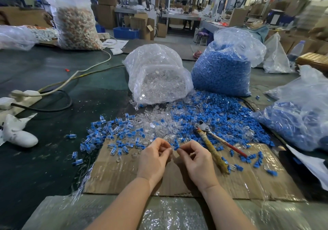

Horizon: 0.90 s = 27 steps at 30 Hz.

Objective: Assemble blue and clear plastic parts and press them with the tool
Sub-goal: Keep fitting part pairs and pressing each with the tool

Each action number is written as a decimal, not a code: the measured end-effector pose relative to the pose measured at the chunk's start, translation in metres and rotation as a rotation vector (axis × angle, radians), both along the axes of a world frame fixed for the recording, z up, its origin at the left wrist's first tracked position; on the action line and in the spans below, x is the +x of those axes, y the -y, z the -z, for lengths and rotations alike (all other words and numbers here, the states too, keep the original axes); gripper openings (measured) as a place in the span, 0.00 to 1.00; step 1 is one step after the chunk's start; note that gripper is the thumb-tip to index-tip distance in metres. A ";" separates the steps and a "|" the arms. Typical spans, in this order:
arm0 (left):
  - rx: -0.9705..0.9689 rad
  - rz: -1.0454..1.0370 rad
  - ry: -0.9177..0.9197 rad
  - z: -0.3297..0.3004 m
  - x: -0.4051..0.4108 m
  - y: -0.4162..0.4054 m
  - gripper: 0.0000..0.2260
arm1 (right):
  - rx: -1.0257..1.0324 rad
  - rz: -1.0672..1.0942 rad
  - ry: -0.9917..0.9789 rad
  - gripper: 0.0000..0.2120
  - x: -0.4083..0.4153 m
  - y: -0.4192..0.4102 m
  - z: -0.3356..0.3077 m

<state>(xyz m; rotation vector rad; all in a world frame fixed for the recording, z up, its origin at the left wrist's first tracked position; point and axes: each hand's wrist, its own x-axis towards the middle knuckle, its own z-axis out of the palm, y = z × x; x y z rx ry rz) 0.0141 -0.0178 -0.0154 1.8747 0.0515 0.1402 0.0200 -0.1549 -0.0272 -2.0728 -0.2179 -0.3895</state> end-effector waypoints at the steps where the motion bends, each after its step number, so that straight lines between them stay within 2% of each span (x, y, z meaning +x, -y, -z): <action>1: 0.001 0.007 -0.001 0.000 0.000 0.000 0.06 | -0.007 -0.003 -0.006 0.05 0.000 0.000 0.000; 5: 0.026 0.033 0.004 0.000 -0.001 -0.001 0.06 | -0.085 0.005 0.000 0.02 -0.002 0.000 -0.001; 11: 0.020 0.052 0.019 0.000 -0.001 -0.002 0.07 | -0.395 0.045 0.168 0.07 -0.008 -0.006 -0.005; 18: 0.105 0.056 0.054 0.000 -0.002 -0.003 0.09 | -0.436 0.038 0.216 0.05 -0.009 -0.006 -0.006; 27: 0.064 0.049 0.054 0.000 -0.003 -0.002 0.09 | -0.452 -0.018 0.247 0.02 -0.010 -0.006 -0.006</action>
